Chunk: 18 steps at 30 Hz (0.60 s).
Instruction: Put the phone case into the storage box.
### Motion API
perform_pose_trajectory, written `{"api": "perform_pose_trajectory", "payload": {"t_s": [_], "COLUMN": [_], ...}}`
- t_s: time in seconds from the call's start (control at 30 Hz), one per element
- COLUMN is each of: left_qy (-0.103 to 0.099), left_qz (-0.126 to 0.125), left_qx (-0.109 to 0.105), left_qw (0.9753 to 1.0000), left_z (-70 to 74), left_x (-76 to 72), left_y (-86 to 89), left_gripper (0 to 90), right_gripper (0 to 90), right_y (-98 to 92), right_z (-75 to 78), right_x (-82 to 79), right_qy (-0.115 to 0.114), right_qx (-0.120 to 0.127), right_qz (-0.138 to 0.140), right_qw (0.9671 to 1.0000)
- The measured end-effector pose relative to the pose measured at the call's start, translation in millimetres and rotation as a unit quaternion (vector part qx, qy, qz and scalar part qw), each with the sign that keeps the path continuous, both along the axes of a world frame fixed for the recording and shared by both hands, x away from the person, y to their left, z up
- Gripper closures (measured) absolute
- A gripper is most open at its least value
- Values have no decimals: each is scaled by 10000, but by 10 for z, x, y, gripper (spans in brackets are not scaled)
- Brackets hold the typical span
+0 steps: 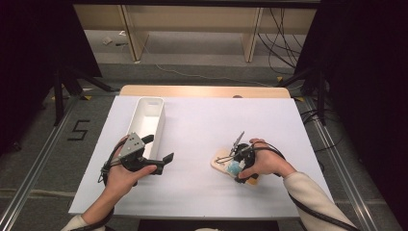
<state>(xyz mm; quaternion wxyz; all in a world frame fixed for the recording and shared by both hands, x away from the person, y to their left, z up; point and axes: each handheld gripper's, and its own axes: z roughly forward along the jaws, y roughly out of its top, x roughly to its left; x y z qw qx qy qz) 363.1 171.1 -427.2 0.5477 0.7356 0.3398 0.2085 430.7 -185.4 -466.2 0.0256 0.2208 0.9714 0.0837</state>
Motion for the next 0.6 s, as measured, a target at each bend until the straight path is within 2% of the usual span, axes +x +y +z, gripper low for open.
{"api": "perform_pose_trajectory", "payload": {"t_s": [0.6], "left_qy": [-3], "left_qz": [2], "left_qx": [0], "left_qw": [10000], "left_z": [1], "left_x": [0], "left_y": [0], "left_gripper": [22], "right_gripper": [87], "right_y": [-4], "right_z": [0], "right_x": [4], "right_qy": [-24], "right_qx": [36], "right_qz": [19], "right_qw": [10000]}}
